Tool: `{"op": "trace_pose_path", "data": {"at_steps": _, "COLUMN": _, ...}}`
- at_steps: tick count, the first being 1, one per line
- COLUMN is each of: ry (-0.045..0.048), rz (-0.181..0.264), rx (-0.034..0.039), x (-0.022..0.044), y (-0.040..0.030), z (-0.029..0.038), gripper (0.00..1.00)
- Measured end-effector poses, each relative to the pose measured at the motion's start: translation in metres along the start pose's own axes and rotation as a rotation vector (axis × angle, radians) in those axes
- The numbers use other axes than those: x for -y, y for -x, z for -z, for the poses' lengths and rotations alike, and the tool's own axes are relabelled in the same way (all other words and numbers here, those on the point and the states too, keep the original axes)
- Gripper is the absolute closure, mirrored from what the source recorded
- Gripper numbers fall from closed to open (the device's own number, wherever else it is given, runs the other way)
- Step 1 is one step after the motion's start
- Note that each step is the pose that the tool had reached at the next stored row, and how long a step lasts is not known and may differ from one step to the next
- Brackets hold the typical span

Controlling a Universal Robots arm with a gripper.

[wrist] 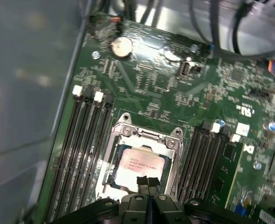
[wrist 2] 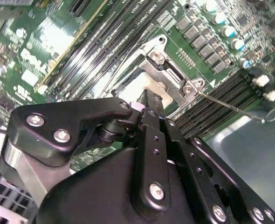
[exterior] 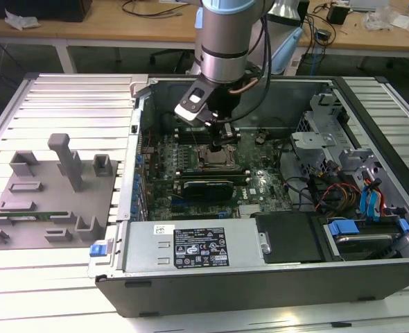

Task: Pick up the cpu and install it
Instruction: 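Close the cpu cover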

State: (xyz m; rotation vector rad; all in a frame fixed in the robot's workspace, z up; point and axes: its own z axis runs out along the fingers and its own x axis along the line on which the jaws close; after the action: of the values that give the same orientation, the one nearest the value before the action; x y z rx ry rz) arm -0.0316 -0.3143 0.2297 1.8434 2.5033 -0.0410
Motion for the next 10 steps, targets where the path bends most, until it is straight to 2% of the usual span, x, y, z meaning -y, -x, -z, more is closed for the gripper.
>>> {"op": "trace_pose_path", "data": {"at_steps": 4, "ry": 0.0043, "rz": 0.099, "rx": 0.0002, "x": 0.0, "y": 0.0, "z": -0.0004, "gripper": 0.89}}
{"op": "trace_pose_path", "data": {"at_steps": 7, "ry": 0.0094, "rz": 0.224, "rx": 0.0005, "x": 0.0, "y": 0.0, "z": -0.0007, "gripper": 0.89}}
{"op": "trace_pose_path", "data": {"at_steps": 10, "ry": 0.0123, "rz": 0.291, "rx": 0.0006, "x": 0.0, "y": 0.0, "z": -0.0009, "gripper": 0.89}}
